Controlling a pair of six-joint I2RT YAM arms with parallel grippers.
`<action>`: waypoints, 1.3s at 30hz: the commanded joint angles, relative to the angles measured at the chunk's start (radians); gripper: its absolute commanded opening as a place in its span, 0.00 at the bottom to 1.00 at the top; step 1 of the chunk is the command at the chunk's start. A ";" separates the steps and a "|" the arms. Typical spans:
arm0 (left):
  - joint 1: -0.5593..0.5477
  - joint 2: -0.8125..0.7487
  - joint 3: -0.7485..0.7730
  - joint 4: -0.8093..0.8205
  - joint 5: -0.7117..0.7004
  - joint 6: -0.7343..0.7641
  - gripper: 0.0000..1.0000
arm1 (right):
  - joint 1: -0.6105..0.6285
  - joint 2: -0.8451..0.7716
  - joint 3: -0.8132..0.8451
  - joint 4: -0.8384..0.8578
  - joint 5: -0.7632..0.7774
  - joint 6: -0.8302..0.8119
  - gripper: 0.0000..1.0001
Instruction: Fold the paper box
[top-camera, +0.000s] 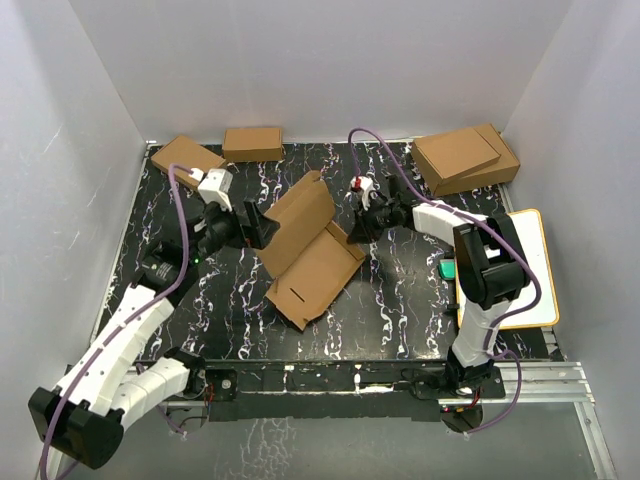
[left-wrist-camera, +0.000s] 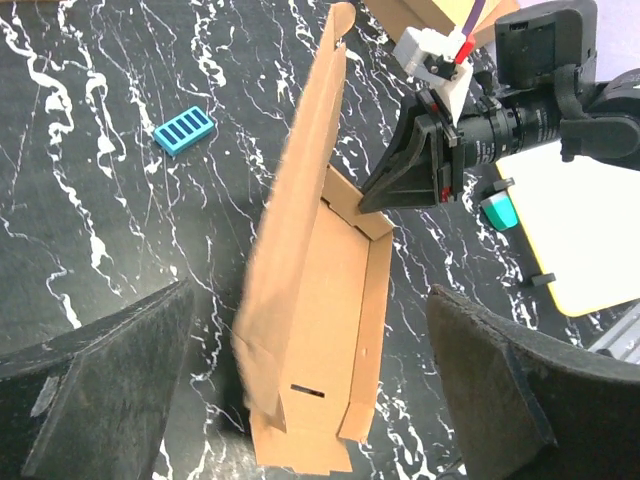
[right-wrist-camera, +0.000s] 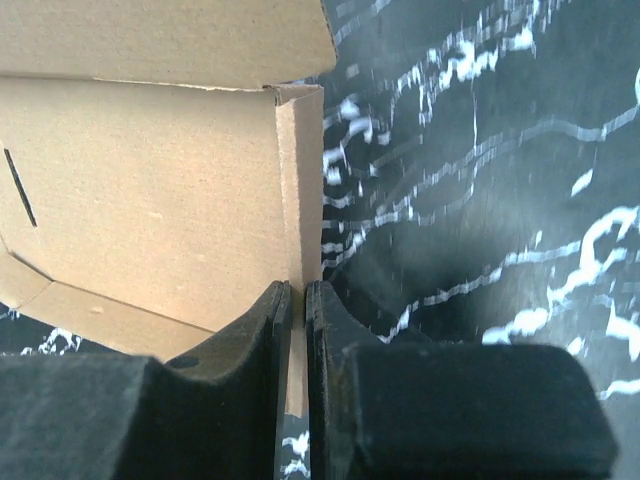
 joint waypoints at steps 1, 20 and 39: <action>0.001 -0.102 -0.079 0.094 -0.029 -0.153 0.97 | -0.016 -0.065 0.023 -0.227 0.120 -0.077 0.08; 0.001 -0.159 -0.416 0.182 -0.185 -0.431 0.91 | -0.037 -0.056 -0.006 -0.229 0.288 -0.030 0.08; 0.003 0.097 -0.646 0.696 -0.189 -0.678 0.91 | -0.037 -0.049 -0.014 -0.225 0.266 -0.027 0.08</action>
